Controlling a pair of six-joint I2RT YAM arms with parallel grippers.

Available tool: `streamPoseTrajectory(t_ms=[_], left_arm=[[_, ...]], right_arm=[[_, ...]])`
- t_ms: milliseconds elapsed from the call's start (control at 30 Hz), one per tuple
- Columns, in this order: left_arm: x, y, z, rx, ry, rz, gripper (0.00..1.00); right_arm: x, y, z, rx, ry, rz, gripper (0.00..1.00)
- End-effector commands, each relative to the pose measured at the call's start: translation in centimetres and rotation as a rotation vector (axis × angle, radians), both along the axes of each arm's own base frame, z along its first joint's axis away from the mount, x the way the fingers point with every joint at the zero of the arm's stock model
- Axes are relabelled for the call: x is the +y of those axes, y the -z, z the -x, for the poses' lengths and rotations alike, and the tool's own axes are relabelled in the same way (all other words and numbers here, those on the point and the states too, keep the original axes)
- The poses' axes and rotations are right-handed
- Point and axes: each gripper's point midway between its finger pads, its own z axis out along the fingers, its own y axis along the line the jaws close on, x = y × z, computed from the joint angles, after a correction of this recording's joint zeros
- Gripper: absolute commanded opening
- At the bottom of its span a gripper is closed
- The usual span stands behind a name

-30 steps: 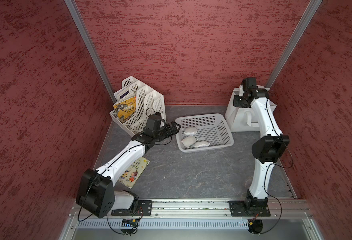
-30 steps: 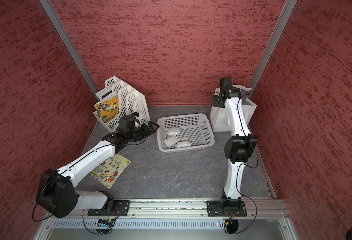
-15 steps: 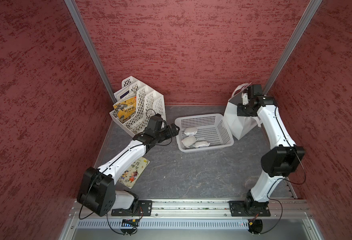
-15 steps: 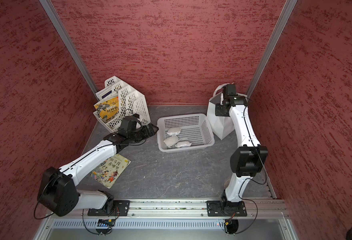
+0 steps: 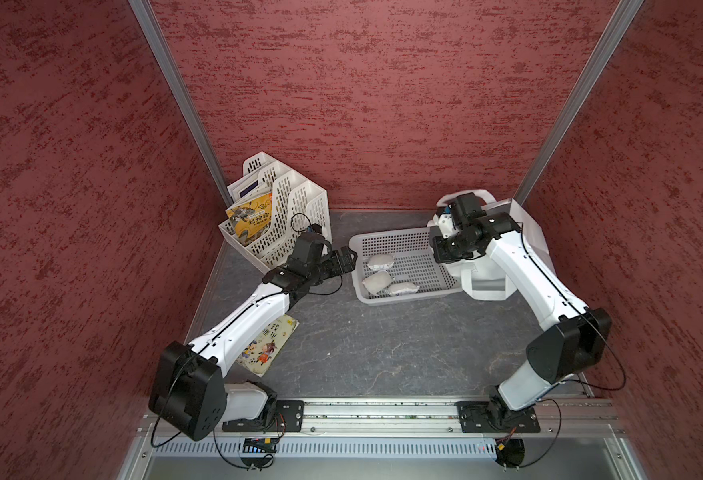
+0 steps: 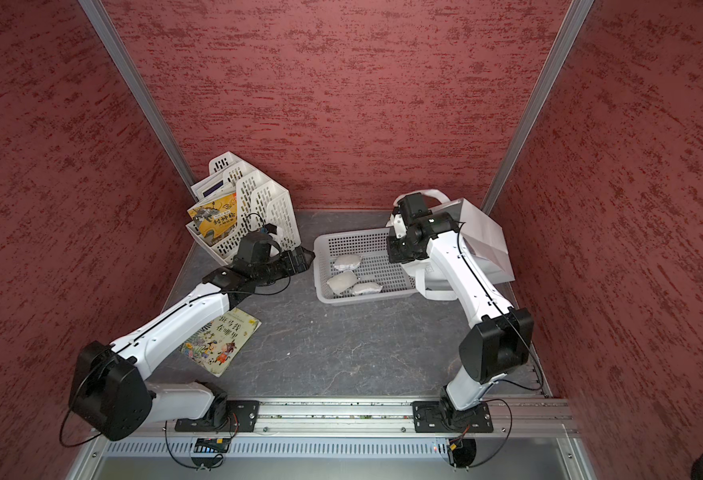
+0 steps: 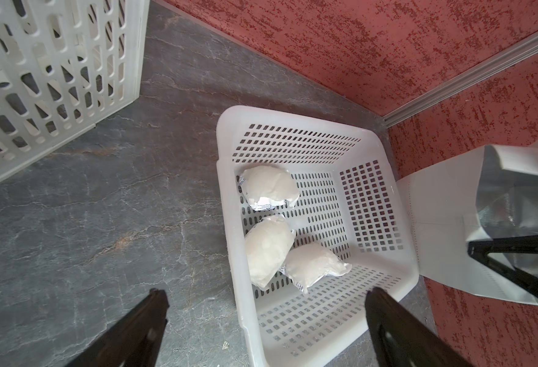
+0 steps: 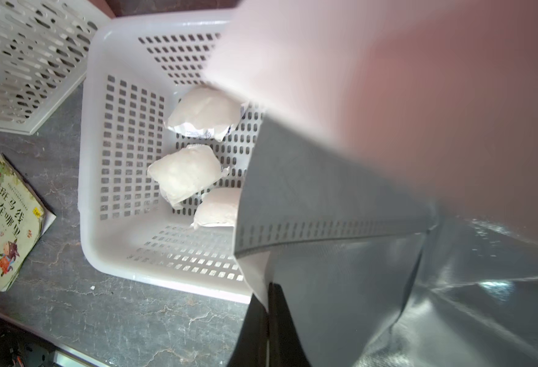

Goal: Place the ice pack in the delivery bag
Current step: Pick up the delivery bag at the corner of the board.

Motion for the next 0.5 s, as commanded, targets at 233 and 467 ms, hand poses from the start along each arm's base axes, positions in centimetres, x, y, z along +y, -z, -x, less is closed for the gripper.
streamPoseTrajectory(t_ms=[233, 467], left_arm=[[-2.1, -1.3, 1.3, -0.043, 0.1, 0.001, 1.0], [-0.9, 4.4, -0.1, 0.134, -0.033, -0.237, 0.82]], right_arm=[[-8.3, -4.6, 1.2, -0.195, 0.29, 0.249, 0.05], [-10.0, -3.1, 2.8, -0.162, 0.331, 0.243, 0.05]])
